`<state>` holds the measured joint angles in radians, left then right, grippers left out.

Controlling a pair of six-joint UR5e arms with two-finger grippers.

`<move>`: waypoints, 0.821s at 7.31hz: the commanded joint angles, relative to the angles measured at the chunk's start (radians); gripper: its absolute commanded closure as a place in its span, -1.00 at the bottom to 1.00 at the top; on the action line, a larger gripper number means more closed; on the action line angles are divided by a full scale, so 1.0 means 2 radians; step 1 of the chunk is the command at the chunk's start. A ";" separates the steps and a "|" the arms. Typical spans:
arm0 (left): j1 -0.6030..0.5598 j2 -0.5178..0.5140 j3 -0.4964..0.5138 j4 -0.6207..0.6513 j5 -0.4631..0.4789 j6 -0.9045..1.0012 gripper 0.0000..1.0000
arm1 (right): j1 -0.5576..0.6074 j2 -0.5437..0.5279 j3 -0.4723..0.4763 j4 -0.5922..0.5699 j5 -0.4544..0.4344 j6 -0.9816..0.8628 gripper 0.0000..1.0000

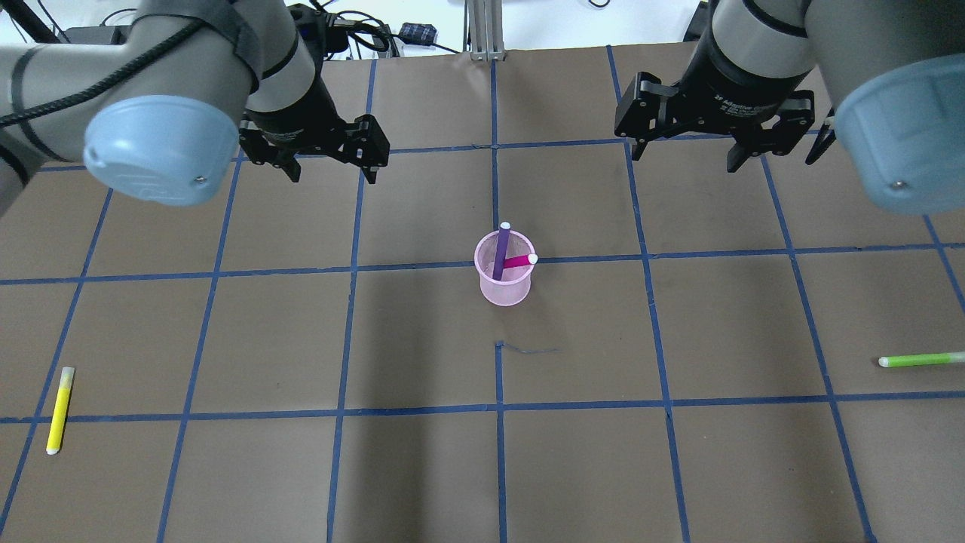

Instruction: Insert purple and pink pens into pink cup

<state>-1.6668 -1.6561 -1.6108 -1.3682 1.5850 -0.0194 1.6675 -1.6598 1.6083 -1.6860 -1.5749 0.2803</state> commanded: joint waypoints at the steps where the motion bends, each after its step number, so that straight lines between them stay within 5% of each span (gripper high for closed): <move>1: 0.026 0.027 0.002 -0.059 0.002 0.018 -1.00 | 0.000 -0.001 0.000 0.001 -0.002 -0.001 -1.00; 6: 0.073 0.050 -0.007 -0.086 0.001 0.057 -1.00 | 0.000 -0.003 0.000 0.001 -0.001 -0.001 -1.00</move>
<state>-1.5330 -1.5655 -1.6219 -1.5315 1.5882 0.0853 1.6675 -1.6654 1.6092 -1.6843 -1.5771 0.2786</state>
